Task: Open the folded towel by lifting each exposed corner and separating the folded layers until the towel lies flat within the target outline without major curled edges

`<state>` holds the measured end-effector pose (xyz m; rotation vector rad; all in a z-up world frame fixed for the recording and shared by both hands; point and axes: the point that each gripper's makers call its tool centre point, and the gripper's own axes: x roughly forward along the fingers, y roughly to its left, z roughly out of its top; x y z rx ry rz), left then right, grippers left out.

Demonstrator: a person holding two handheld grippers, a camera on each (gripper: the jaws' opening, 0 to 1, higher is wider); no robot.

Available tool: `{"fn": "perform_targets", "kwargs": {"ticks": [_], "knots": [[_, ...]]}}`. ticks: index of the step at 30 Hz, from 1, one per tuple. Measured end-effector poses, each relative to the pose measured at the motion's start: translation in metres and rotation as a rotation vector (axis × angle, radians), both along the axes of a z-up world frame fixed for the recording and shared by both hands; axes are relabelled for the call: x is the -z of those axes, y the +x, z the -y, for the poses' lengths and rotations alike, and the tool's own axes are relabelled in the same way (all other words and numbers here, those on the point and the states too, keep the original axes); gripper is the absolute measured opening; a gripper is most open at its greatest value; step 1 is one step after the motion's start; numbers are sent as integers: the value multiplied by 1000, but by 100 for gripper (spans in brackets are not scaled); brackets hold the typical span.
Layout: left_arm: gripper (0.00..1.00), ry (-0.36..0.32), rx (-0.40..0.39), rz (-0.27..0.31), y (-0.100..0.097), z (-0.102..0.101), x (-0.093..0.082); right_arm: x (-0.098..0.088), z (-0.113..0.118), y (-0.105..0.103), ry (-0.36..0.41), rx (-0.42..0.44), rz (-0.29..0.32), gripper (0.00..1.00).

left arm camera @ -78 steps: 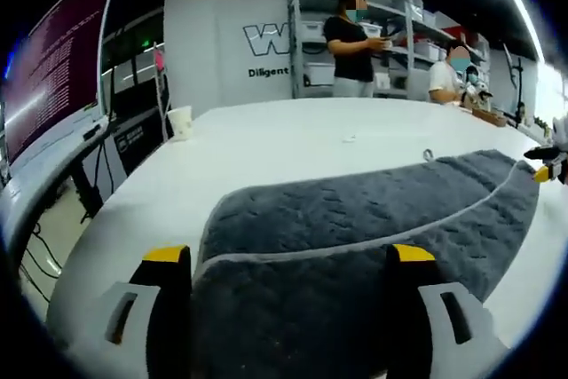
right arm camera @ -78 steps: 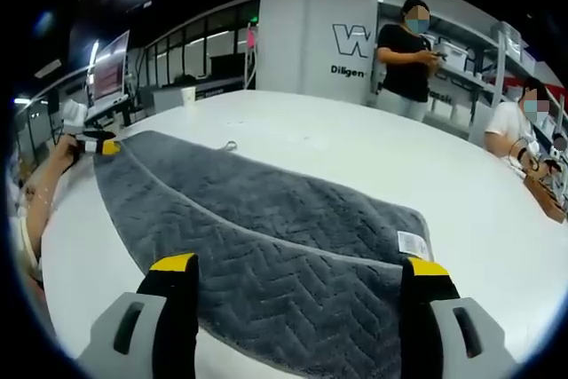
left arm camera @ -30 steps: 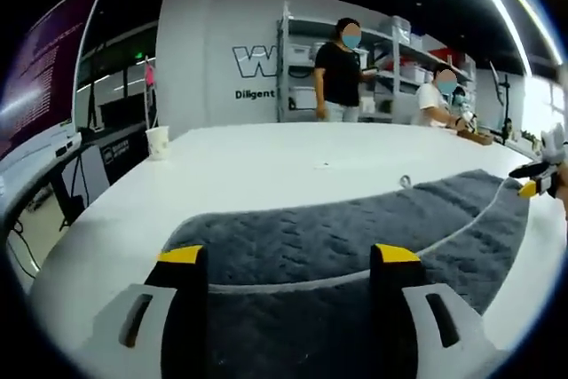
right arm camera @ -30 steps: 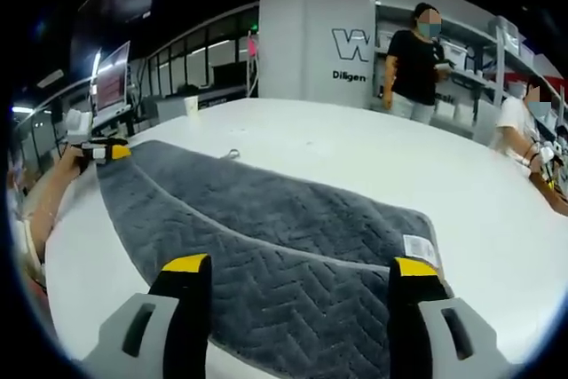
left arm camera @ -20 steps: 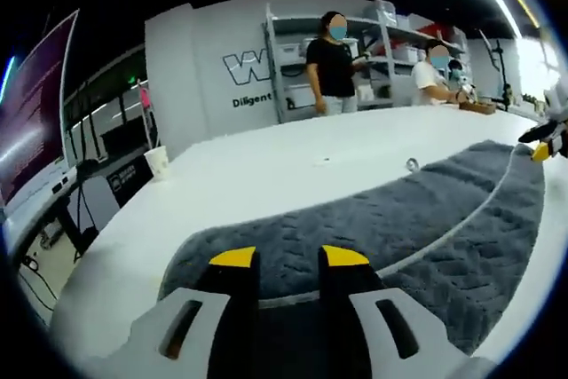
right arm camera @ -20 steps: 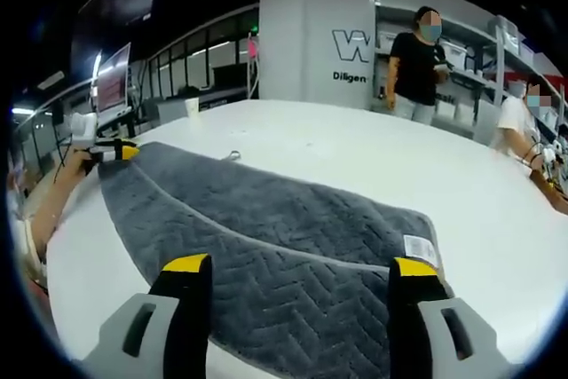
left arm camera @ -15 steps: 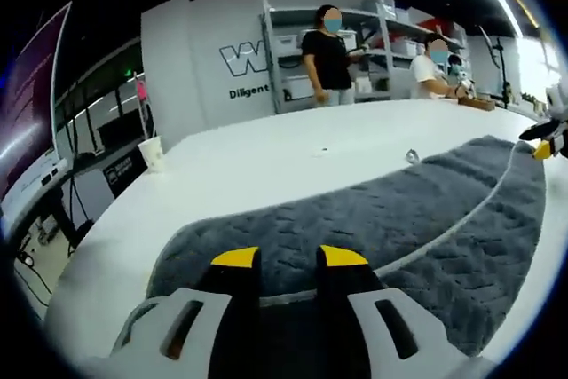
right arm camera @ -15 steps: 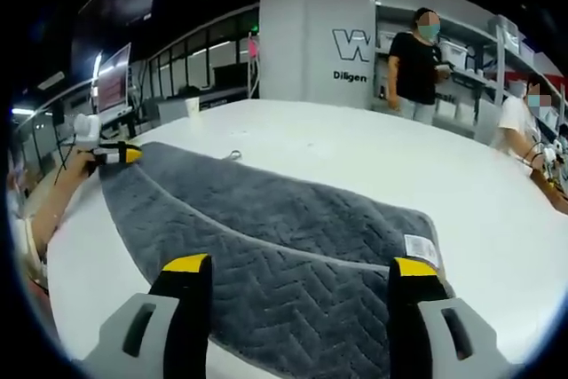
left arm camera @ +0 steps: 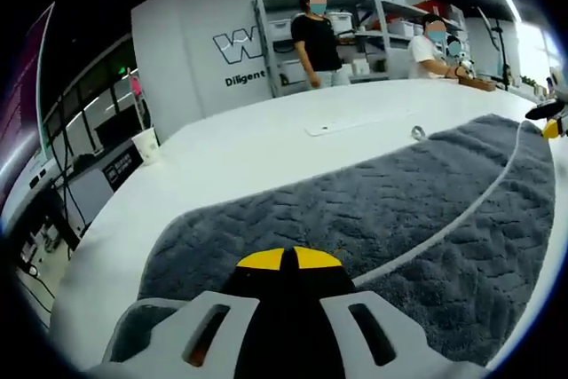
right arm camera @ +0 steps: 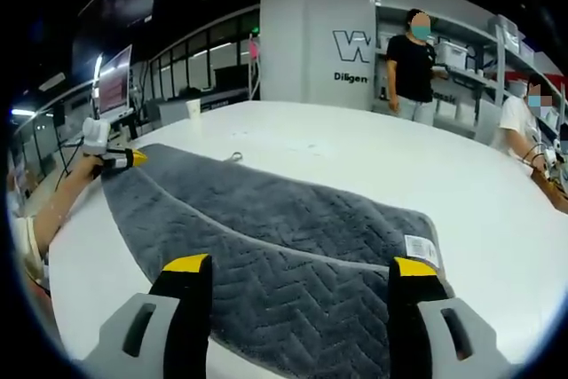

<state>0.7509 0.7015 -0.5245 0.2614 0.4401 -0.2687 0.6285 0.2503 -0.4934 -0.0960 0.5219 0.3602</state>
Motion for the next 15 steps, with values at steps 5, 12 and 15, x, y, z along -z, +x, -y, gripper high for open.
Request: {"fn": "perform_targets", "kwargs": {"ticks": [5,12,15], "knots": [[0,1,5,3,0,0,0,0,-1,-1,1,-1,-2,80],[0,18,-5,-5,-2,-5,0,1,1,-1,5,5,-9,80],[0,24,-9,-7,-2,-7,0,2,0,-1,5,4,-11,79]]}}
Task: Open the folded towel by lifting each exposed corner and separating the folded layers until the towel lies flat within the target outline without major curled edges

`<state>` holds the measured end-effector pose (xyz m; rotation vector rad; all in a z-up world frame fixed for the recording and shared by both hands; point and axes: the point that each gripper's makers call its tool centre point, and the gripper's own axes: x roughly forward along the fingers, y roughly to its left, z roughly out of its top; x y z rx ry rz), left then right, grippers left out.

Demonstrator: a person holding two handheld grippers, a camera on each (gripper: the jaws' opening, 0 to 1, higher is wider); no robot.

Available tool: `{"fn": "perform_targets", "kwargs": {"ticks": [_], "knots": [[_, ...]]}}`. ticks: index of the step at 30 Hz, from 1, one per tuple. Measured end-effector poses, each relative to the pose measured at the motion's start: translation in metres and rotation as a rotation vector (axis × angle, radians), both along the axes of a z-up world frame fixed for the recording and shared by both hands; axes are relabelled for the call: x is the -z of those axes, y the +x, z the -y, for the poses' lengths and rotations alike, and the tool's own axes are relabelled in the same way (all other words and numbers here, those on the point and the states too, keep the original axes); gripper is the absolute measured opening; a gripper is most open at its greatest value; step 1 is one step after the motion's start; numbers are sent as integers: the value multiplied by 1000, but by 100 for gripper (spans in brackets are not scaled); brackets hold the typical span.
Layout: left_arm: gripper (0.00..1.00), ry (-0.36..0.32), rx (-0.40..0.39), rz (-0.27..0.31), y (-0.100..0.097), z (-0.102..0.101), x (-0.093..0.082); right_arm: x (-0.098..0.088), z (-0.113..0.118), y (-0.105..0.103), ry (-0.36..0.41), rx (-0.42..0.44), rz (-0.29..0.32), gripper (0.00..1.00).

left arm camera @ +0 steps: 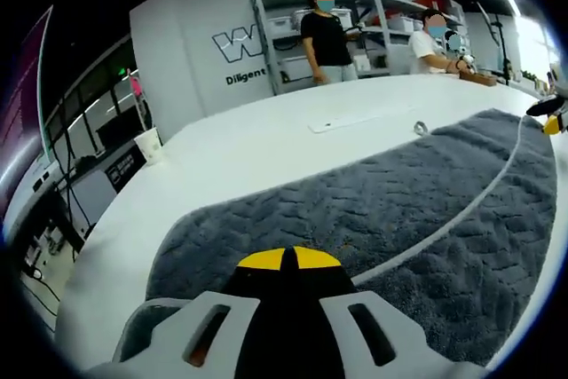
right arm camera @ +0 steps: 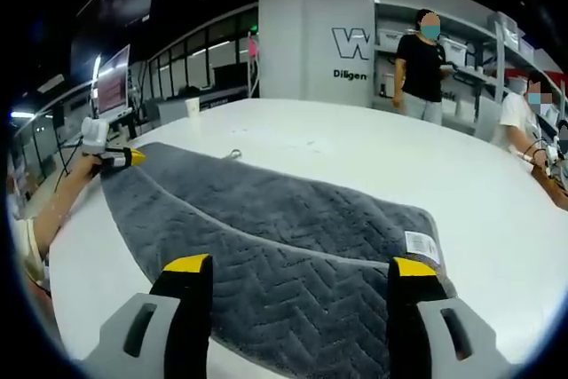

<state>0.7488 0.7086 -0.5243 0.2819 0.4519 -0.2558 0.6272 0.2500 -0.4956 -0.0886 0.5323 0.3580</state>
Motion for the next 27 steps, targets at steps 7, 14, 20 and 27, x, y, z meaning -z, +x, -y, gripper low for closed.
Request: {"fn": "perform_targets", "kwargs": {"ticks": [7,14,20,27], "knots": [[0,17,2,-5,0,-2,0,3,0,0,-1,-5,-10,79],[0,38,5,-6,-1,-2,-1,4,0,1,-2,-5,-14,79],[0,69,-10,0,2,-8,-1,6,-3,0,-5,-11,-21,79],[0,64,-12,1,2,-8,-1,3,-1,2,4,-4,-6,78]]}}
